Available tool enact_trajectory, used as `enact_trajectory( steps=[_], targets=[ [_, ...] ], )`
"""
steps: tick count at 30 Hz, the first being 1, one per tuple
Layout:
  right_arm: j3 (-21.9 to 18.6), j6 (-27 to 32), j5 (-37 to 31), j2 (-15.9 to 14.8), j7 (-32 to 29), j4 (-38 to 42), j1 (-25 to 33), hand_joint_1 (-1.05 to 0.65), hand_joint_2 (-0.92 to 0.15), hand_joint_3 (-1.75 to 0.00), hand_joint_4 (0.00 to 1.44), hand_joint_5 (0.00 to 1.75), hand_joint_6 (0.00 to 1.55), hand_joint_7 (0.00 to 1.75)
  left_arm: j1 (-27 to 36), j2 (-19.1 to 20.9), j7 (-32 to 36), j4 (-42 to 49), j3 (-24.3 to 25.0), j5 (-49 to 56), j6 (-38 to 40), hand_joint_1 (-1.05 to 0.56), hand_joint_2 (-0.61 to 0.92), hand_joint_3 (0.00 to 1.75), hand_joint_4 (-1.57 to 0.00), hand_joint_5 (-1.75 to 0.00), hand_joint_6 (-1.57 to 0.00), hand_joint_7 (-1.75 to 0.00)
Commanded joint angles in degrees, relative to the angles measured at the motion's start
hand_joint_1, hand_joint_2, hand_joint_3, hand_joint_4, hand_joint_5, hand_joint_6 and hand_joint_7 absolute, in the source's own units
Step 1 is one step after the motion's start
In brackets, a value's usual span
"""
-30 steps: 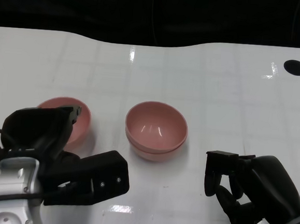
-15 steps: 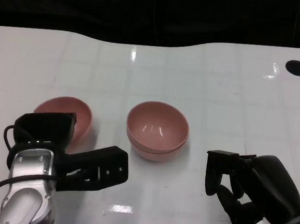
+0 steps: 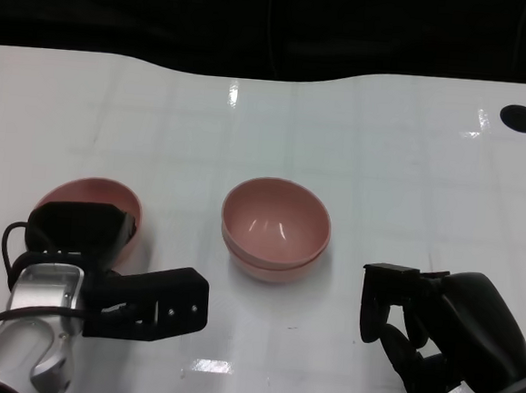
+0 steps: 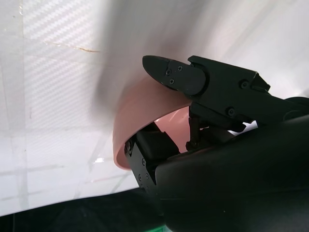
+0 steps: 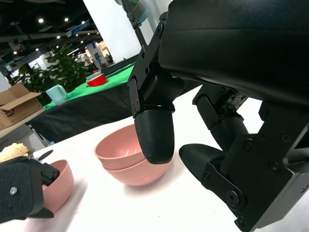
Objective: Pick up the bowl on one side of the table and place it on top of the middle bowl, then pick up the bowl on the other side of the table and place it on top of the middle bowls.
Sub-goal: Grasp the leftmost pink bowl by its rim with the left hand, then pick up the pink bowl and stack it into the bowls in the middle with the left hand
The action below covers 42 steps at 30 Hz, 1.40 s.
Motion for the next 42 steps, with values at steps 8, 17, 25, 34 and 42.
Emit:
enact_trajectory(
  steps=[8,17,25,34,42],
  targets=[
    [-0.36,0.37,0.04,-0.42,0.16,-0.56,0.10,-0.05,-0.16,-1.52,0.99,1.75,0.79,1.68,0.80,3.82,5.85,-4.42,0.39,-2.36,-2.56,-0.33,0.91,0.21,-0.83,-1.74,-1.10,-0.18],
    [-0.34,0.12,0.06,-0.47,-0.03,-0.28,0.09,-0.04,-0.17,-1.54,1.00,1.75,0.79,1.67,2.22,5.57,4.96,-11.59,1.66,-3.44,-2.40,-0.30,0.92,0.10,-0.84,-1.75,-0.91,-0.61],
    [-0.33,0.00,0.07,-0.42,-0.17,-0.11,0.06,-0.05,-0.16,-1.54,1.00,1.75,0.80,1.67,3.81,6.43,7.44,-16.58,4.36,-8.04,-8.64,-0.29,0.72,0.63,-0.88,-1.75,-0.65,-1.61],
    [-0.46,0.07,0.60,-0.52,0.31,-0.27,0.26,-0.06,-0.17,-1.53,1.00,1.75,0.79,1.66,4.44,4.69,11.36,-17.02,7.98,-17.53,-20.53,-0.23,0.40,1.14,-0.93,-1.75,-0.68,-1.74],
    [-0.39,-0.14,0.38,-0.68,0.22,-0.13,0.17,-0.05,-0.16,-1.54,1.00,1.75,0.80,1.66,2.09,4.38,10.93,-13.58,8.22,-22.84,-31.10,-0.19,0.40,1.26,-0.89,-1.75,-0.69,-1.72]
  ],
)
